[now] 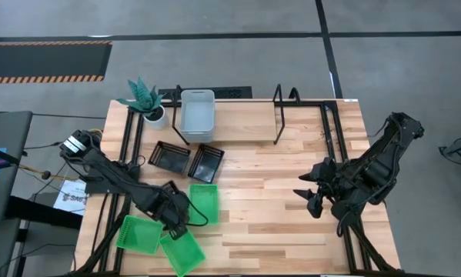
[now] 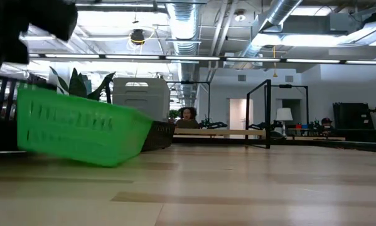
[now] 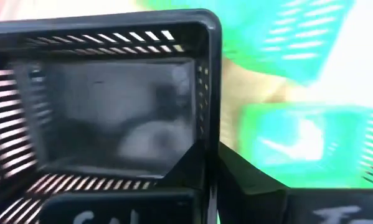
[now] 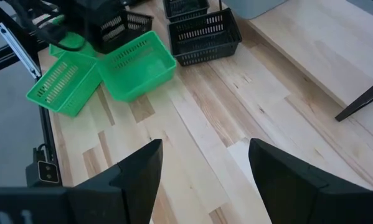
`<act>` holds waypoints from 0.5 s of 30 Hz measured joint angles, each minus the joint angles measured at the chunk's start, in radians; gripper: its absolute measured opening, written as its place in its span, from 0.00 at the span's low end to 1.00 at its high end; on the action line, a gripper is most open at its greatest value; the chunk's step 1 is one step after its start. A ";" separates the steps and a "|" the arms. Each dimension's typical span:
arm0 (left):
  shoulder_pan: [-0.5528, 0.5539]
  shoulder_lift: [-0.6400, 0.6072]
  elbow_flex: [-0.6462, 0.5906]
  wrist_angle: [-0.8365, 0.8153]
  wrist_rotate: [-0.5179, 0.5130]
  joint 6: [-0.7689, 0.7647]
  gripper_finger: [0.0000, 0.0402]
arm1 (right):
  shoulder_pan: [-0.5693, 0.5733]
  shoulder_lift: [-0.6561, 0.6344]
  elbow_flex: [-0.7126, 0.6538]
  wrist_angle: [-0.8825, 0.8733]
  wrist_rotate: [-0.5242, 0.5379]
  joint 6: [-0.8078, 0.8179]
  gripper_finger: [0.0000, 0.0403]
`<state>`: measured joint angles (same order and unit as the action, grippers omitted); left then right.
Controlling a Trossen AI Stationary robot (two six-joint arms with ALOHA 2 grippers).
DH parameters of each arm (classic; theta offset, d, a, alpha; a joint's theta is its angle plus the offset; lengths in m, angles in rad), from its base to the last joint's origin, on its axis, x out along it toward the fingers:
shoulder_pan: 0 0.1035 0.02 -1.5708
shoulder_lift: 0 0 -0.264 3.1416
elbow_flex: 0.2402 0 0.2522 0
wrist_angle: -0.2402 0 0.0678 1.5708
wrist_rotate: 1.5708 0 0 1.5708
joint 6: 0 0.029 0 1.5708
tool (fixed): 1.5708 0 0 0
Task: Stack baskets on shelf by color
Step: Put the bottom left black bin on the shelf
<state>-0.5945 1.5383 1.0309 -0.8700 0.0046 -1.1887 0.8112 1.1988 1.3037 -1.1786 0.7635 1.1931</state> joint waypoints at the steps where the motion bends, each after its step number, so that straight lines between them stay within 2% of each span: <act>1: 0.002 0.000 0.035 -0.023 0.003 0.008 0.00 | 0.000 0.000 0.000 0.000 0.000 0.000 0.66; 6: 0.018 0.000 0.237 -0.137 0.027 0.092 0.00 | 0.000 0.000 0.000 0.000 0.000 0.000 0.66; 10: 0.042 -0.001 0.437 -0.217 -0.021 0.213 0.00 | 0.000 0.000 0.000 -0.003 0.000 -0.012 0.66; 12: 0.062 -0.001 0.533 -0.250 -0.113 0.277 0.00 | 0.000 0.000 0.000 -0.003 0.000 -0.012 0.66; 15: 0.100 -0.002 0.651 -0.256 -0.335 0.424 0.00 | -0.002 0.000 0.000 -0.003 0.002 -0.014 0.66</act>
<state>-0.4945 1.5360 1.6824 -1.1262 -0.3299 -0.7645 0.8097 1.1988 1.3037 -1.1820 0.7656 1.1793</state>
